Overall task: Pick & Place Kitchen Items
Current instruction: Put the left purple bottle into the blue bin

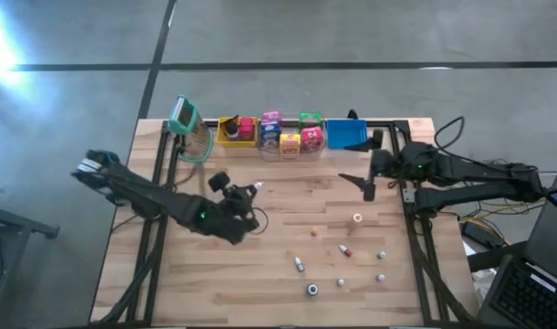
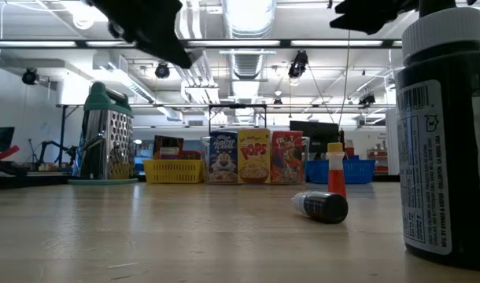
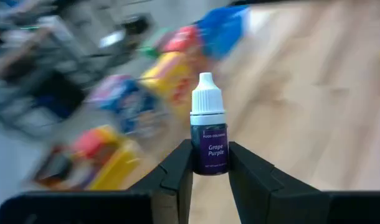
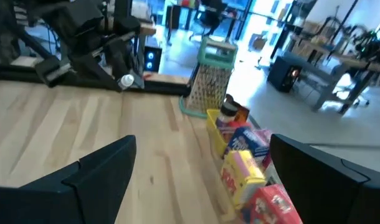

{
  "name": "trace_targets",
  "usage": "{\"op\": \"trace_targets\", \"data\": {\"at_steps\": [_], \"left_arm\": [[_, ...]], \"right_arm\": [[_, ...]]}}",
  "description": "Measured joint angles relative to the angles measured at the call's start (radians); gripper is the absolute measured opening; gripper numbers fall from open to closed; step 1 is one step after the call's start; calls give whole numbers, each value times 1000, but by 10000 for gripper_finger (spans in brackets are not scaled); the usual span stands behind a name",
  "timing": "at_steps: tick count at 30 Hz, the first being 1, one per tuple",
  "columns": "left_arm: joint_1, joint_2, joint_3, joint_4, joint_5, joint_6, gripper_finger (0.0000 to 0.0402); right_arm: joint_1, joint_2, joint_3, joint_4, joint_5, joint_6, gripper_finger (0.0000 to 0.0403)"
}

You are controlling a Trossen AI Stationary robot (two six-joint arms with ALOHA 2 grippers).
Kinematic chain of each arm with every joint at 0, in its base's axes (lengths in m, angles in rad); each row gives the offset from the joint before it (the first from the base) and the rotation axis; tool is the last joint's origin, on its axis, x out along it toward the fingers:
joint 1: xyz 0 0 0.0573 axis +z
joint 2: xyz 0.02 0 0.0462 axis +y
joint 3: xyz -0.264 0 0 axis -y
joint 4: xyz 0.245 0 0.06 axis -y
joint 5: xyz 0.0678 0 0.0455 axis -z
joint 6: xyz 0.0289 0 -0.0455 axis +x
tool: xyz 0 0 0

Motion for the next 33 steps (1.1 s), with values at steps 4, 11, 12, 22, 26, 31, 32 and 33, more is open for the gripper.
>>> {"op": "trace_targets", "data": {"at_steps": [4, 11, 12, 22, 26, 31, 32, 33], "left_arm": [[69, -109, -222, 550, 278, 284, 94], [217, -168, -432, 1068, 646, 405, 94], [237, -168, -436, 1070, 667, 401, 94], [349, -96, -352, 1076, 801, 406, 94], [351, -33, -285, 1079, 815, 495, 94], [351, 19, -226, 1093, 816, 571, 94], [351, 20, -227, 1099, 816, 578, 94], [351, 20, -230, 1111, 815, 585, 94]], "right_arm": [[0, 56, 0, 1, -6, 52, 352], [3, 140, 0, 16, -37, 117, 333], [3, 149, 0, 29, -37, 119, 330], [8, 314, 75, 217, -171, 209, 295], [9, 395, 125, 253, -245, 217, 279], [10, 441, 173, 255, -337, 209, 258], [10, 444, 178, 254, -341, 205, 253], [10, 446, 181, 257, -341, 202, 247]]}}
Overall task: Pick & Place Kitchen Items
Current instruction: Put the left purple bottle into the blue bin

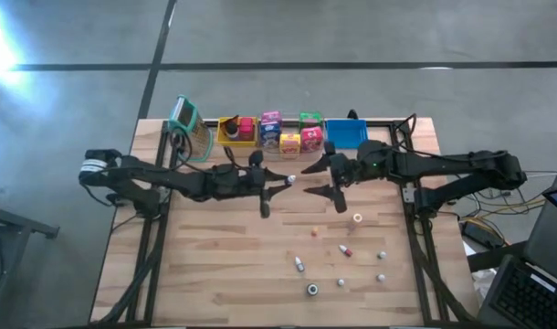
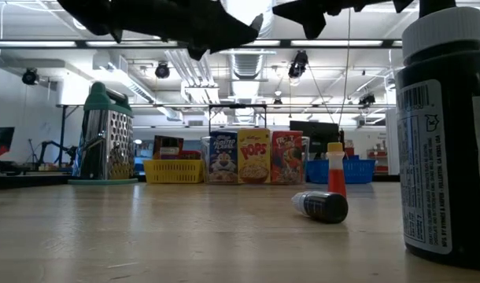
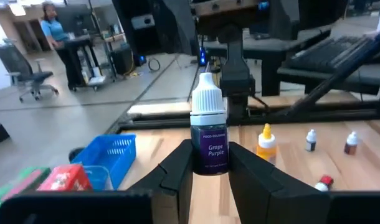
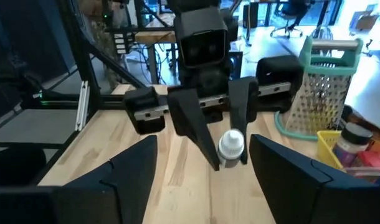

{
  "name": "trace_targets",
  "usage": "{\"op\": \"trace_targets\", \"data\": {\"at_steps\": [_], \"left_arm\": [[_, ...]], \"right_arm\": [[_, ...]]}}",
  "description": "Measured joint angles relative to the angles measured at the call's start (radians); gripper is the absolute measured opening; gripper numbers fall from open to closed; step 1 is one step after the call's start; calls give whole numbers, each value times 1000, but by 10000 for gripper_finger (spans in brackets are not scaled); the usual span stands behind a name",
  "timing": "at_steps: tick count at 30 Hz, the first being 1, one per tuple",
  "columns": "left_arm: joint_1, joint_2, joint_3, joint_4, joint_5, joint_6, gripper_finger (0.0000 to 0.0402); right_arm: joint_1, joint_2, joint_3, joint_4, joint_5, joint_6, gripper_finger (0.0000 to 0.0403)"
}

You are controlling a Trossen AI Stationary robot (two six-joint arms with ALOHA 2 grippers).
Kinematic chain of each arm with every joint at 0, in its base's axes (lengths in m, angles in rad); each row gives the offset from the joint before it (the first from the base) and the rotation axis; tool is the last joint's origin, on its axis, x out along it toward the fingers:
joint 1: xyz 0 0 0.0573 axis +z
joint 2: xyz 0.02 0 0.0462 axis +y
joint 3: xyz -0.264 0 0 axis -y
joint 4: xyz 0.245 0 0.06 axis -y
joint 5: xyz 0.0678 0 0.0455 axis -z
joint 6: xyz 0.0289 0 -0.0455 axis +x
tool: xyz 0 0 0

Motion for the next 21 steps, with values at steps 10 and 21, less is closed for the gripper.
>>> {"op": "trace_targets", "data": {"at_steps": [10, 21], "left_arm": [[0, -1, -4, 141, 35, 79, 94], [9, 68, 68, 139, 40, 118, 94]], "right_arm": [[-1, 6, -2, 70, 35, -24, 213], [-2, 7, -3, 109, 56, -37, 214]]}}
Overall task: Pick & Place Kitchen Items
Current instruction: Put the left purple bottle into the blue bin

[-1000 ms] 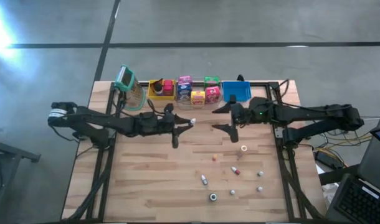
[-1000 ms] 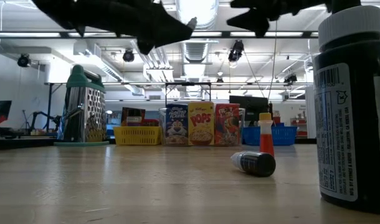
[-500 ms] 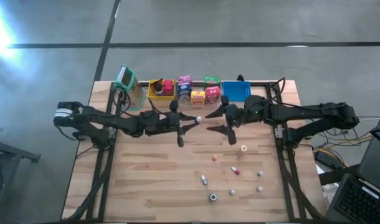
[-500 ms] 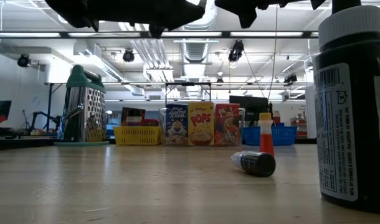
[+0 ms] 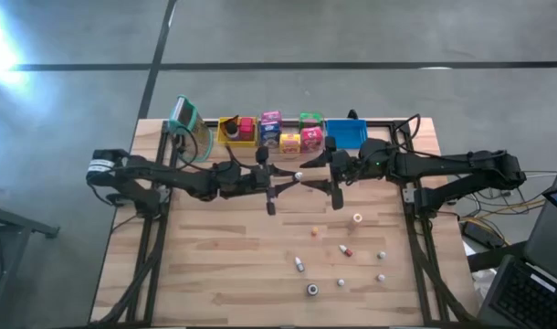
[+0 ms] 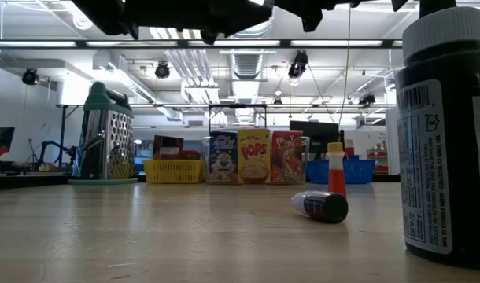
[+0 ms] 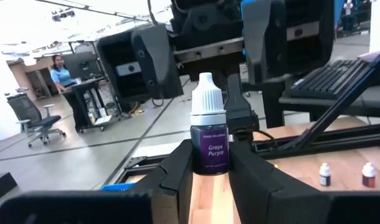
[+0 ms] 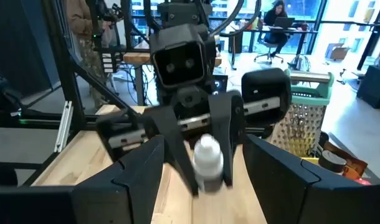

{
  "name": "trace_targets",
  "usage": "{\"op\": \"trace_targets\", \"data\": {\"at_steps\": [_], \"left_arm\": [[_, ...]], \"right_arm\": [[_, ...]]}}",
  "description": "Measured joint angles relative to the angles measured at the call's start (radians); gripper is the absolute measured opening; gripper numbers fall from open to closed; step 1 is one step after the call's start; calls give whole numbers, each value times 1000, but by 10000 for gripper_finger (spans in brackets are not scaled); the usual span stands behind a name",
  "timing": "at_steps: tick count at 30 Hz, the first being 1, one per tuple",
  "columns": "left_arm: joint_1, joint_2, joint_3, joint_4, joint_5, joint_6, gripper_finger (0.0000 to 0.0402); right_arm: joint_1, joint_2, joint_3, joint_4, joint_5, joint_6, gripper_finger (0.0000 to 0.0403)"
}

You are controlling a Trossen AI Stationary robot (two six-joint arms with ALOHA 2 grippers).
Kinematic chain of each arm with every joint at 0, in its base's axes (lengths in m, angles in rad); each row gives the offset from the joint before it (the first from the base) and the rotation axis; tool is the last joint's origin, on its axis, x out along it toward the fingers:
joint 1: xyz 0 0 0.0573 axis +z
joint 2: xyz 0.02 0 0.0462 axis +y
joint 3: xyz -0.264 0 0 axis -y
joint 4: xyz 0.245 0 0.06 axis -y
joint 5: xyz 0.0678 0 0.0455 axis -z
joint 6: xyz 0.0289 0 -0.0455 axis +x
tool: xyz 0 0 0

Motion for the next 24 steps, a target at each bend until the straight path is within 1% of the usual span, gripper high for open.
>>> {"op": "trace_targets", "data": {"at_steps": [6, 14, 19, 24], "left_arm": [[2, 52, 58, 2, 0, 22, 94], [4, 37, 58, 4, 0, 28, 94], [4, 37, 58, -1, 3, 28, 94], [4, 37, 58, 0, 8, 29, 94]], "right_arm": [[0, 0, 0, -3, 1, -3, 202], [0, -4, -1, -6, 1, -22, 169], [0, -5, -1, -6, 1, -32, 132], [0, -5, -1, -5, 1, -42, 86]]}}
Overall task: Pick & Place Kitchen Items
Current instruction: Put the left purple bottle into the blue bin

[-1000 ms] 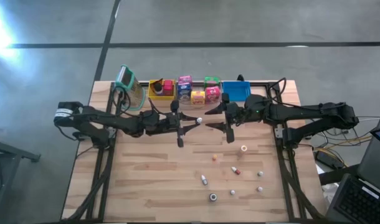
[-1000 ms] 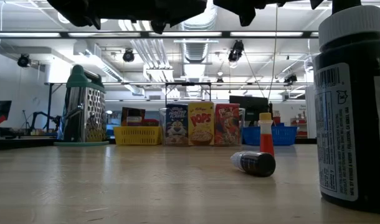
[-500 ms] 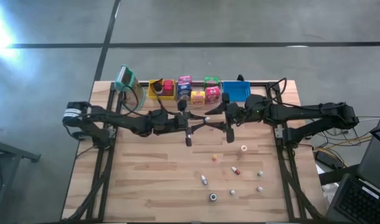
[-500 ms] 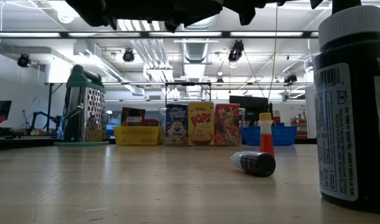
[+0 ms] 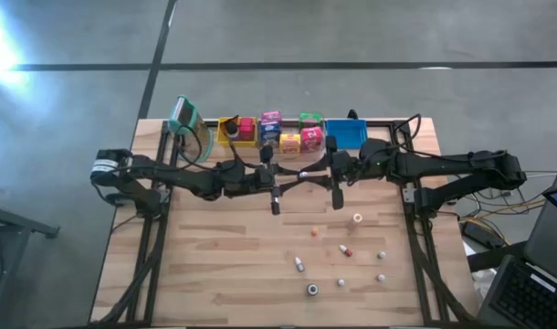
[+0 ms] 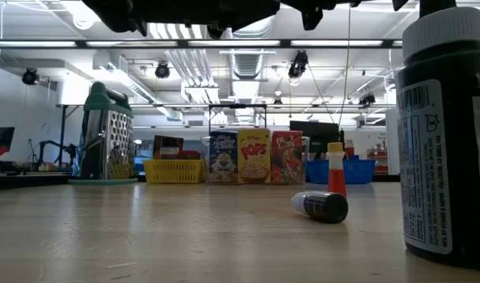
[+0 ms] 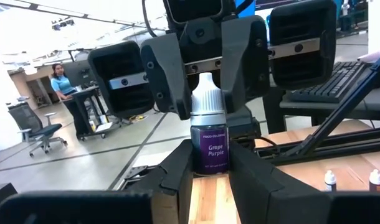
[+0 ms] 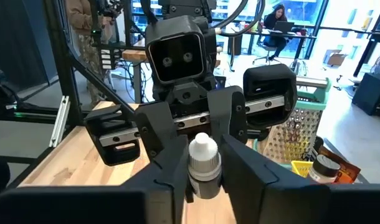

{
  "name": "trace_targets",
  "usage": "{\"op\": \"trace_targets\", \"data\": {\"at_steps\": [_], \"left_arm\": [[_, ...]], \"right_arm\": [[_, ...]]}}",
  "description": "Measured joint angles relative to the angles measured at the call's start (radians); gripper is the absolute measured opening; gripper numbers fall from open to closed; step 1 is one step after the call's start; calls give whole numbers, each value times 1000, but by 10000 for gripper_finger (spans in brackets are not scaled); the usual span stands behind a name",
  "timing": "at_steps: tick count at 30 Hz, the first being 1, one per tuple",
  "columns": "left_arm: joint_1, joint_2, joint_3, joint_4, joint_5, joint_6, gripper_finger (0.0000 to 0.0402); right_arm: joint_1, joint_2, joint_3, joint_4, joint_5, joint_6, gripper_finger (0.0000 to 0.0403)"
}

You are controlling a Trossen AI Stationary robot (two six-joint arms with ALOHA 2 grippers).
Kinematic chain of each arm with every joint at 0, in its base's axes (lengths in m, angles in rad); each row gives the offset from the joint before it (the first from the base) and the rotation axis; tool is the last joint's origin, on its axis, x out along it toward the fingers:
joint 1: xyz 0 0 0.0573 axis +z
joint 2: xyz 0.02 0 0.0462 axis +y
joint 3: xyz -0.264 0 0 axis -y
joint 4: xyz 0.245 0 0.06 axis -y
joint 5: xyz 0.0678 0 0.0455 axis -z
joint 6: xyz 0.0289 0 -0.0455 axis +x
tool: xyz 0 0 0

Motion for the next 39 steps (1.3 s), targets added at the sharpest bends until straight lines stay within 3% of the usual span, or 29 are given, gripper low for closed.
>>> {"op": "trace_targets", "data": {"at_steps": [5, 12, 18, 23, 29, 34, 39], "left_arm": [[0, 0, -1, 0, -4, -6, 94], [0, -2, 6, -22, -5, -21, 101], [0, -8, 18, -85, -11, -26, 167], [0, -81, 22, -279, -108, -9, 227], [3, -182, -3, -456, -257, -50, 249], [12, -223, -60, -458, -269, -70, 245], [13, -228, -80, -458, -269, -96, 243]], "right_arm": [[0, -1, 0, 1, 29, -12, 49], [0, -1, -1, -2, 49, 7, 56], [-2, -9, -1, -53, 68, 18, 52], [-37, -82, -1, -208, 165, 28, 52], [-171, -200, -37, -356, 286, 68, 50], [-354, -225, -138, -303, 386, 157, 52], [-514, -167, -236, -190, 395, 198, 53]]}}
